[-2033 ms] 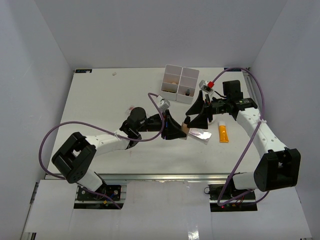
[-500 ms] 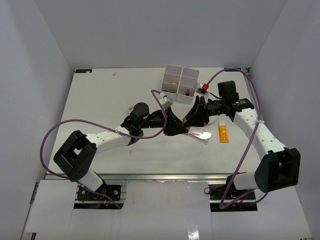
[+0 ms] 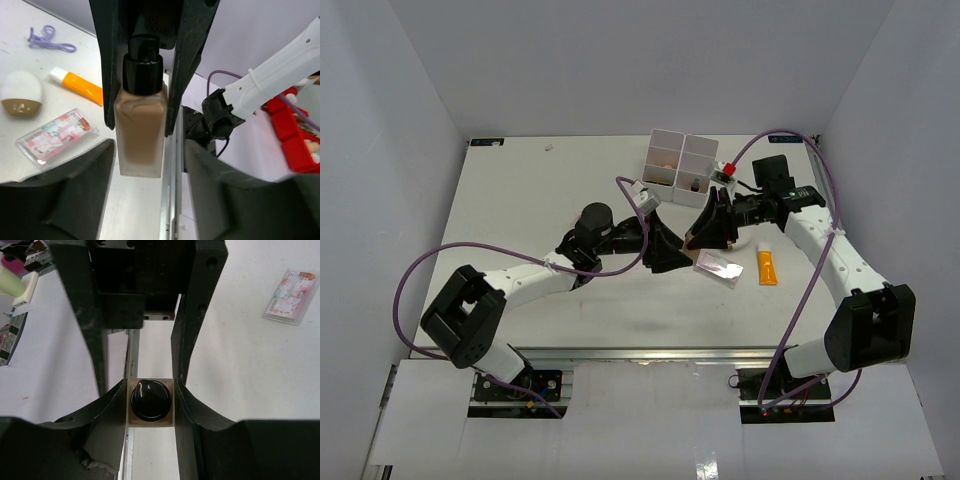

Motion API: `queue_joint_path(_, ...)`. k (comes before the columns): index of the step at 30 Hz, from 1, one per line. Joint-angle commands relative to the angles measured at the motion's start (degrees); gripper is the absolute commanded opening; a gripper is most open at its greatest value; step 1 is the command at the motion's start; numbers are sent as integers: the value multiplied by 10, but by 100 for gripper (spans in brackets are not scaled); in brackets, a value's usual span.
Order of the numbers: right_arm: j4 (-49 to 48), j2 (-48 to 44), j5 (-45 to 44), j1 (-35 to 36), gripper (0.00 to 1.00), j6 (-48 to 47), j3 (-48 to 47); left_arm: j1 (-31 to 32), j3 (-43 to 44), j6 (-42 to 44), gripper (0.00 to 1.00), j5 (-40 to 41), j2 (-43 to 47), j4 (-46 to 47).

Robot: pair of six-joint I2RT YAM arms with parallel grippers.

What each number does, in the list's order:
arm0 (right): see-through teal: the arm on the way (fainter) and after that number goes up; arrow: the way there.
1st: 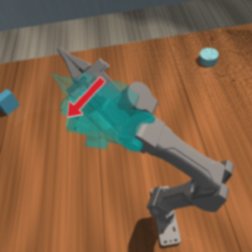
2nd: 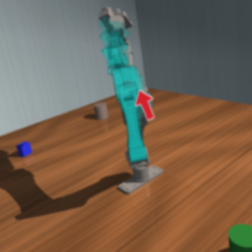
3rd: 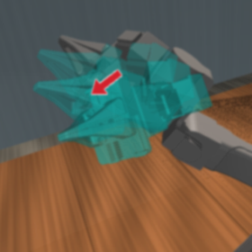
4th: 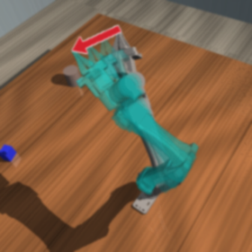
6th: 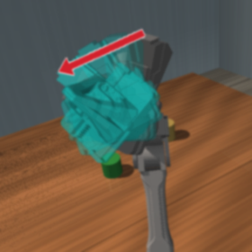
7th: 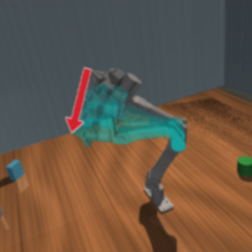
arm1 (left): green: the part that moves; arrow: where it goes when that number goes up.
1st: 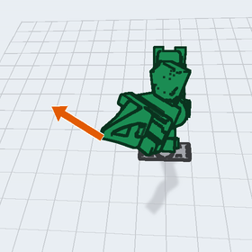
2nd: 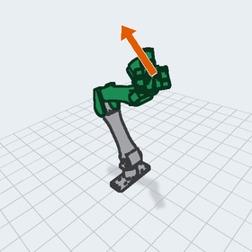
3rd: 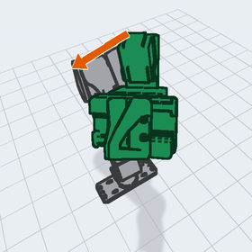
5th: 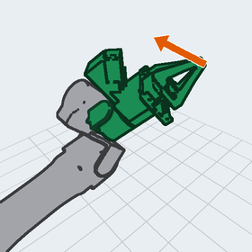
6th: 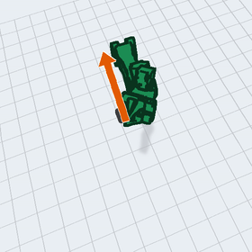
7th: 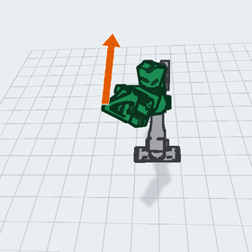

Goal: Organize the makeup

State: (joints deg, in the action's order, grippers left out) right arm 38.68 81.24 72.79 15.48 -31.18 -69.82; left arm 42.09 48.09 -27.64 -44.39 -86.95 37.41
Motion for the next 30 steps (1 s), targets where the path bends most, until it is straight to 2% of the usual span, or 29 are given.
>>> queue_joint_path(1,8,16,-14,-3,8,-20,-49,-8,-10,38,80,4,57,-40)
queue_joint_path(4,8,33,-26,-6,8,-25,-63,-12,-15,61,91,21,86,-78)
queue_joint_path(8,9,70,-60,-8,8,-34,-100,-25,-19,90,93,52,132,-139)
queue_joint_path(11,7,114,-109,-10,8,-36,-154,-36,-14,122,98,96,176,-219)
queue_joint_path(14,0,178,-182,-11,8,-36,-230,-42,0,162,98,197,237,-349)
queue_joint_path(15,0,180,-198,-10,8,-36,-232,-44,1,171,98,222,239,-353)
queue_joint_path(17,-19,234,-247,-10,8,-30,-294,-46,-17,196,98,284,293,-426)
queue_joint_path(19,-32,272,-289,-11,8,-24,-329,-47,-51,211,98,336,326,-445)
queue_joint_path(23,-40,362,-332,-11,8,-20,-448,-51,-100,216,98,385,390,-468)
queue_joint_path(27,-58,427,-334,-11,8,-18,-503,-51,-124,222,98,400,412,-469)
queue_joint_path(30,-83,446,-335,-11,8,-13,-509,-51,-129,223,98,413,420,-462)
